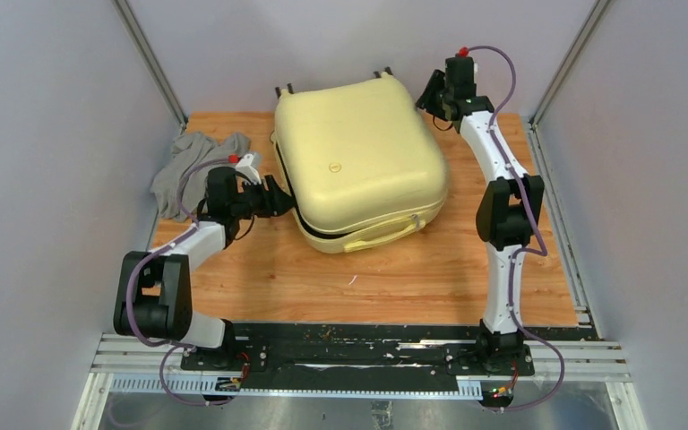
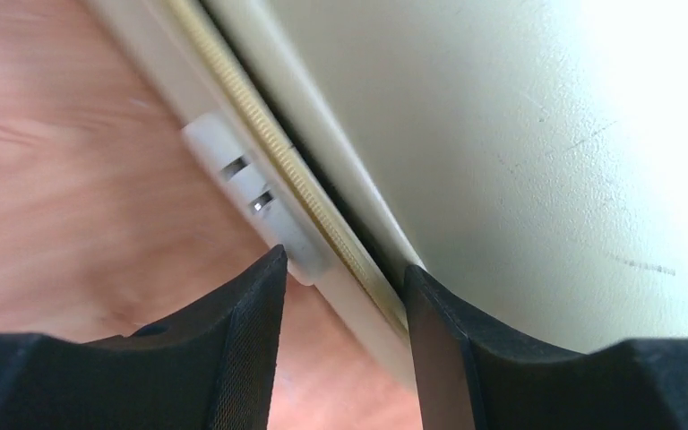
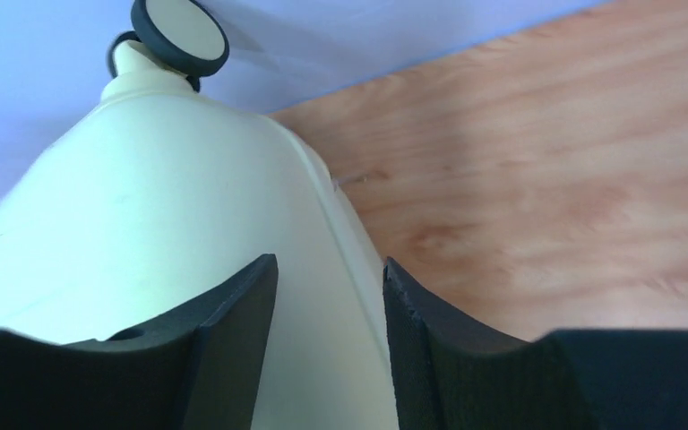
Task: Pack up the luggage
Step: Zip the luggage at the center of the board.
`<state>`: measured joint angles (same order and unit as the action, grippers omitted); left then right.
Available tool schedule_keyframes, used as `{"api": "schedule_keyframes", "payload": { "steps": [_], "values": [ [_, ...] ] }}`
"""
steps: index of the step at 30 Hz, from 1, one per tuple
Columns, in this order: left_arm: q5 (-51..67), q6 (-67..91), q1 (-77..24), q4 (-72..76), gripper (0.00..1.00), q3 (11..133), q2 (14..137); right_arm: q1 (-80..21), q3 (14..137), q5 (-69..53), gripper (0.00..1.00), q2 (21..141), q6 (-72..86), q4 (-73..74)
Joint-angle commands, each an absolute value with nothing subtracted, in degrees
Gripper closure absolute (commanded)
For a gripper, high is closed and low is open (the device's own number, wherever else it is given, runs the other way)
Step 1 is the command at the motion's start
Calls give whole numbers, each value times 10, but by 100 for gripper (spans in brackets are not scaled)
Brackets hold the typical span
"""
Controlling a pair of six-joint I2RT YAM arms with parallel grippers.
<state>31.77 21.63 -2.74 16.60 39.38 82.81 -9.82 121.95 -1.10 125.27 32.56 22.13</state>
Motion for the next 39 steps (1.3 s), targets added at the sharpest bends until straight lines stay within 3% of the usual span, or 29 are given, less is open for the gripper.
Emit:
{"api": "schedule_keyframes", "payload": {
  "steps": [1, 6, 13, 17, 21, 24, 30, 39],
  "values": [
    [451, 204, -62, 123, 47, 385, 772, -161, 1273, -232, 45, 1281, 262, 302],
    [442, 207, -47, 107, 45, 406, 768, -129, 1099, -110, 33, 1120, 227, 273],
    [404, 251, -4, 109, 31, 455, 778, -34, 755, -23, 22, 828, 246, 169],
    [424, 289, 56, 109, 25, 495, 786, 4, 624, -99, 21, 724, 235, 166],
    [417, 304, 97, 108, 19, 541, 798, 10, 512, -252, 29, 657, 198, 105],
    [393, 319, 117, 109, 4, 596, 838, 3, 420, -339, 33, 629, 180, -11],
    [363, 382, 135, 116, 0, 718, 981, -18, 395, -349, 28, 634, 142, -20],
    [385, 582, 115, 305, 0, 767, 1142, -18, 385, -373, 20, 638, 111, -33]
  ]
}}
